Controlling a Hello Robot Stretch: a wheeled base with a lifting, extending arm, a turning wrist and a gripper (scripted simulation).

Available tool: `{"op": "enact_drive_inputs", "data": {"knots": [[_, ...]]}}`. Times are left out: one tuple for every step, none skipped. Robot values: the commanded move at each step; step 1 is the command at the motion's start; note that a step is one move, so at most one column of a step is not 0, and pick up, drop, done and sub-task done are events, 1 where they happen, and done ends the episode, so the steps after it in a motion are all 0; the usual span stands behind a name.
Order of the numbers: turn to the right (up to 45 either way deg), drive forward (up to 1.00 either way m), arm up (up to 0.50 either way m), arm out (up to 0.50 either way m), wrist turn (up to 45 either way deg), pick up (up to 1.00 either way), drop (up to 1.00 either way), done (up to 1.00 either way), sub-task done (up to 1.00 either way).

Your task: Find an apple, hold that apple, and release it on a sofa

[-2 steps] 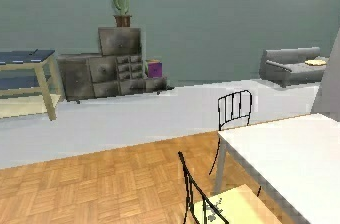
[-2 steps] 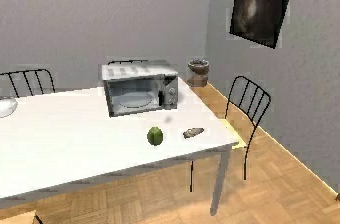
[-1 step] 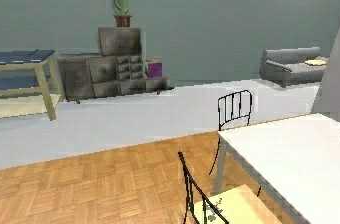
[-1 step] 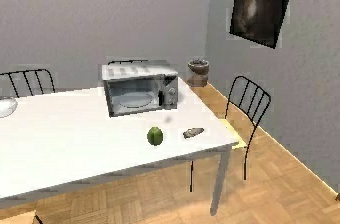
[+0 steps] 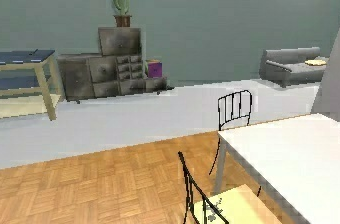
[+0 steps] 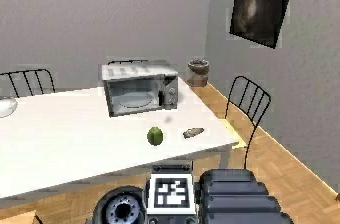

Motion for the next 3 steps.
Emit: {"op": "enact_drive_inputs", "data": {"knots": [[0.0, 0.00, 0.00, 0.46, 0.0, 0.00, 0.00, 0.00, 0.00], [0.0, 0.00, 0.00, 0.00, 45.0, 0.00, 0.00, 0.00, 0.00], [0.0, 0.00, 0.00, 0.00, 45.0, 0.00, 0.00, 0.00, 0.00]]}}
